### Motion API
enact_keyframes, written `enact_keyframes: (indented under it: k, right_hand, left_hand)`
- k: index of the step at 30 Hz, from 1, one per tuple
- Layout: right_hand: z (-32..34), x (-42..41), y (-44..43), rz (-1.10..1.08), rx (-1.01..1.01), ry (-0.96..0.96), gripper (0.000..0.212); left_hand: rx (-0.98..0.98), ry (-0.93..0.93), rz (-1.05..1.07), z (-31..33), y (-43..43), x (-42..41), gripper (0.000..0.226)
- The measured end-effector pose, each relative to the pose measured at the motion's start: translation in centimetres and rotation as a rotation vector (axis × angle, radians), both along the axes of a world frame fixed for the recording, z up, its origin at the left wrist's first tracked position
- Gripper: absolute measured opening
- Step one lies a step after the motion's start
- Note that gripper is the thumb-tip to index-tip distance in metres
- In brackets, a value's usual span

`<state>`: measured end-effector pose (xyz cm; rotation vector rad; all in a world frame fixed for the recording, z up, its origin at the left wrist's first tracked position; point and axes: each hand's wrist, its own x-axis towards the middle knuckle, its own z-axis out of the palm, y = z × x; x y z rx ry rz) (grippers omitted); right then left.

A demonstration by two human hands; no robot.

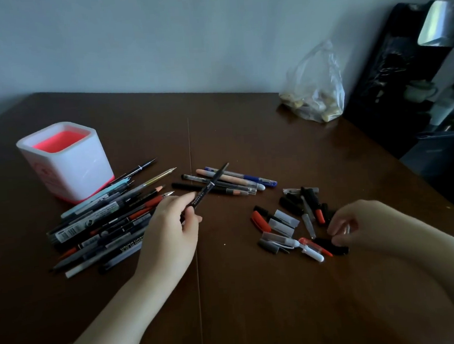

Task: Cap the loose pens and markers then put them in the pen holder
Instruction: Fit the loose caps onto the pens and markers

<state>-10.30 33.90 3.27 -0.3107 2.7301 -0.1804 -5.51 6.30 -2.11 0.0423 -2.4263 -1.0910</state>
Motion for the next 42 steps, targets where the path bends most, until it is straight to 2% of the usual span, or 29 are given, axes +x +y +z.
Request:
enact_keyframes:
  k: [3, 8, 10, 12, 16, 20, 27, 31, 35, 42]
  right_hand:
    - [-0.8, 0.8, -0.1, 0.032, 0.057, 0.062, 0.024]
    - [-0.6, 1.4, -0.6, 0.035, -0.068, 0.206, 0.027]
    - [0.3, 1.3, -1.3, 0.016, -0.293, 0.317, 0.035]
    - [1.3, 1.2, -2.9, -0.023, -0.624, 0.333, 0.037]
    - [1.5, 0.5, -7.2, -0.142, -1.320, 0.008, 0.029]
    - [0.3, -0.7, -9.6, -0.278, -1.584, -0.166, 0.027]
    - [-2.2, -0.6, -9.8, -0.426, -1.745, -0.077, 0.024]
    - [-2.3, -0.5, -9.3, -0.451, -1.767, 0.027, 0.026]
    - [-2.3, -0.4, -9.1, -0.422, -1.707, 0.101, 0.027]
    - [-2.8, 0.4, -10.3, -0.311, -1.589, 0.088, 0.028]
  left_hand:
    - [0.039, -0.020, 0.002, 0.0, 0.0, 0.0, 0.032]
    - [0.137, -0.084, 0.009, 0.5, 0.0, 0.4, 0.029]
    - [0.226, -0.118, -0.005, 0.7, 0.0, 0.4, 0.024]
    - [0.363, -0.144, -0.045, 1.2, 0.1, 0.4, 0.020]
    - [0.665, -0.231, -0.130, 2.0, 0.1, 0.8, 0.018]
    - [0.715, -0.294, -0.171, 2.3, -0.3, 0.8, 0.012]
    - [0.514, -0.433, -0.372, 2.4, -0.1, 1.3, 0.007]
    - [0.444, -0.472, -0.394, 2.4, 0.1, 1.4, 0.010]
    - [0.431, -0.473, -0.382, 2.4, 0.2, 1.4, 0.009]
    - [0.374, -0.417, -0.384, 2.3, 0.4, 1.6, 0.007]
